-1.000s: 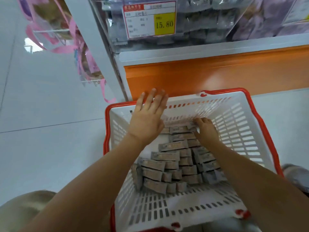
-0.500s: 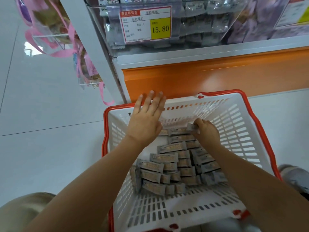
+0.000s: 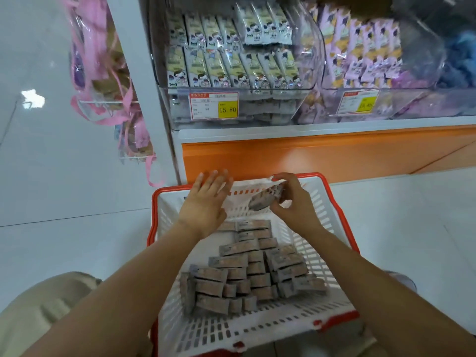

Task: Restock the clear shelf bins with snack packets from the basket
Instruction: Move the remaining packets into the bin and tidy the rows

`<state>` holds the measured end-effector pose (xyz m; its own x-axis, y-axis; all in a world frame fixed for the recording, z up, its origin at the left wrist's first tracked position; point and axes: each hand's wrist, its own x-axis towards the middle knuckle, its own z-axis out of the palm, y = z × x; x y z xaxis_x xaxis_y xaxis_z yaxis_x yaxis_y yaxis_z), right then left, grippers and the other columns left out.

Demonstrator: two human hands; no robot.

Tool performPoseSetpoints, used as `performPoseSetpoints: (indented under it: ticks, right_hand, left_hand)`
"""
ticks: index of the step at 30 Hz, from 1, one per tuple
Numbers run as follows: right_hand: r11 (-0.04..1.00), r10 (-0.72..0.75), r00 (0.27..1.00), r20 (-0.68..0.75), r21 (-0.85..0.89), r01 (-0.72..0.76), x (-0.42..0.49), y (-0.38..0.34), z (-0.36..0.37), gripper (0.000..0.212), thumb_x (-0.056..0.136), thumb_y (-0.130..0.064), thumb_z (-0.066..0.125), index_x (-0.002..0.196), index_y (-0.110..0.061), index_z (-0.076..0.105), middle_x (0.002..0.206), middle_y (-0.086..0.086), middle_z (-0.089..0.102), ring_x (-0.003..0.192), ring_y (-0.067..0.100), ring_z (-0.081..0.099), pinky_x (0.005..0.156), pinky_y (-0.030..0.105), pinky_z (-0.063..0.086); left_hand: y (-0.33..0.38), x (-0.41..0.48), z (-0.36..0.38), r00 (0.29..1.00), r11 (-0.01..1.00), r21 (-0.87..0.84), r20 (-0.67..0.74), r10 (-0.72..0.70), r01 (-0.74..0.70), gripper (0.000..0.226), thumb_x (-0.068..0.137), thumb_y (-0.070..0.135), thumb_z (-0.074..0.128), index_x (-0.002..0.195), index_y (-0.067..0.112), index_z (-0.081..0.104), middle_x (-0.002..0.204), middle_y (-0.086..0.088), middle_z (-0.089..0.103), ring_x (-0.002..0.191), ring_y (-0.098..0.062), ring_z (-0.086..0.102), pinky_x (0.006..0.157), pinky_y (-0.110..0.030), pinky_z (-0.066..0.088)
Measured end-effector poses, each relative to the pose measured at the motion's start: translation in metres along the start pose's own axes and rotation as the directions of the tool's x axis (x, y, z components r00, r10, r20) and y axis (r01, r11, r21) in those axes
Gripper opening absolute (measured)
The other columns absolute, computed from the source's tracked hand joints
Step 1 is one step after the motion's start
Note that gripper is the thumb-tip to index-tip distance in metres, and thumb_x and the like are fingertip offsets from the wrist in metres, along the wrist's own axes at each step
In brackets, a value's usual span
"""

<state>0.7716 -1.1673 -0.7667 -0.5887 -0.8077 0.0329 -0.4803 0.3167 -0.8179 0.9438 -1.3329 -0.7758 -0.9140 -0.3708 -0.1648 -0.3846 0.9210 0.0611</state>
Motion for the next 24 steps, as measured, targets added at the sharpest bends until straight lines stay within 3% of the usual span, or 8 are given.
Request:
performPoseSetpoints:
  ticks: [2, 5, 7, 10, 14, 19, 22, 24]
  right_hand:
    - [0.996, -0.054, 0.996, -0.067, 0.068, 0.059, 0.000, -0.017, -0.009, 0.041, 0.078, -0.024, 0.067, 0.116, -0.018, 0.054, 0.092, -0.002, 0.063, 0.078, 0.012, 0.062, 0.067, 0.022, 0.052]
    - [0.987, -0.107, 0.980, -0.167, 0.101, 0.125, 0.000, -0.043, -0.023, 0.033, 0.075, -0.017, 0.065, 0.104, -0.007, 0.054, 0.090, 0.003, 0.058, 0.075, 0.016, 0.056, 0.063, 0.030, 0.047]
    - [0.983, -0.128, 0.966, -0.222, 0.098, 0.153, 0.000, -0.060, -0.034, 0.036, 0.072, -0.026, 0.064, 0.099, -0.007, 0.050, 0.089, 0.004, 0.055, 0.076, 0.021, 0.053, 0.062, 0.036, 0.045]
    - [0.973, -0.159, 0.939, -0.305, 0.115, 0.202, 0.002, -0.094, -0.052, 0.041, 0.068, -0.031, 0.062, 0.096, -0.005, 0.048, 0.086, -0.008, 0.052, 0.072, 0.001, 0.052, 0.057, 0.020, 0.043]
    - [0.957, -0.185, 0.909, -0.373, 0.143, 0.253, 0.015, -0.134, -0.070, 0.026, 0.079, 0.000, 0.066, 0.096, -0.004, 0.047, 0.083, -0.006, 0.051, 0.065, -0.005, 0.048, 0.055, 0.015, 0.038]
    - [0.947, -0.244, 0.854, -0.460, 0.076, 0.312, 0.043, -0.180, -0.069, 0.023, 0.085, -0.008, 0.070, 0.095, -0.009, 0.049, 0.084, -0.006, 0.052, 0.071, -0.006, 0.049, 0.060, 0.013, 0.040]
    - [0.947, -0.255, 0.849, -0.463, 0.058, 0.316, 0.065, -0.197, -0.062, 0.023, 0.085, -0.015, 0.072, 0.095, -0.015, 0.051, 0.088, -0.004, 0.054, 0.078, 0.006, 0.054, 0.067, 0.020, 0.046]
    - [0.958, -0.246, 0.858, -0.452, 0.023, 0.287, 0.080, -0.203, -0.056, 0.024, 0.085, -0.015, 0.072, 0.095, -0.014, 0.050, 0.086, -0.007, 0.052, 0.075, 0.004, 0.050, 0.064, 0.012, 0.040]
  left_hand:
    - [-0.001, -0.011, -0.008, 0.979, 1.000, -0.007, -0.201, 0.024, -0.026, 0.076, 0.096, 0.030, 0.049, 0.156, 0.016, 0.005, 0.164, -0.011, 0.004, 0.151, -0.030, -0.001, 0.122, -0.044, -0.008]
    - [-0.004, -0.021, -0.036, 0.891, 0.998, 0.021, -0.450, 0.063, -0.060, 0.076, 0.082, 0.022, 0.062, 0.150, 0.007, 0.033, 0.153, -0.017, 0.035, 0.143, -0.035, 0.025, 0.120, -0.049, 0.011]
    - [-0.010, -0.023, -0.062, 0.820, 0.996, 0.043, -0.565, 0.089, -0.079, 0.076, 0.077, 0.021, 0.065, 0.146, 0.005, 0.037, 0.148, -0.016, 0.039, 0.139, -0.035, 0.028, 0.118, -0.049, 0.012]
    - [-0.019, -0.022, -0.104, 0.743, 0.997, 0.057, -0.665, 0.071, -0.045, 0.072, 0.078, 0.018, 0.062, 0.145, 0.005, 0.039, 0.145, -0.016, 0.036, 0.136, -0.035, 0.029, 0.120, -0.047, 0.008]
    - [-0.033, -0.015, -0.146, 0.776, 0.994, 0.086, -0.630, 0.007, 0.061, 0.066, 0.085, 0.024, 0.039, 0.149, 0.007, 0.035, 0.151, -0.018, 0.036, 0.144, -0.034, 0.025, 0.122, -0.043, 0.002]
    - [-0.044, -0.014, -0.158, 0.854, 0.984, 0.073, -0.510, -0.101, 0.160, 0.074, 0.095, 0.034, 0.043, 0.156, 0.013, 0.006, 0.163, -0.012, 0.015, 0.151, -0.027, 0.009, 0.123, -0.043, -0.002]
    - [-0.039, -0.016, -0.163, 0.855, 0.982, 0.064, -0.505, -0.121, 0.177, 0.073, 0.094, 0.033, 0.045, 0.156, 0.014, 0.011, 0.161, -0.011, 0.021, 0.149, -0.027, 0.015, 0.123, -0.042, -0.006]
    - [-0.037, -0.017, -0.165, 0.855, 0.981, 0.058, -0.503, -0.130, 0.183, 0.073, 0.093, 0.029, 0.048, 0.156, 0.014, 0.013, 0.161, -0.011, 0.019, 0.150, -0.027, 0.014, 0.120, -0.039, -0.011]
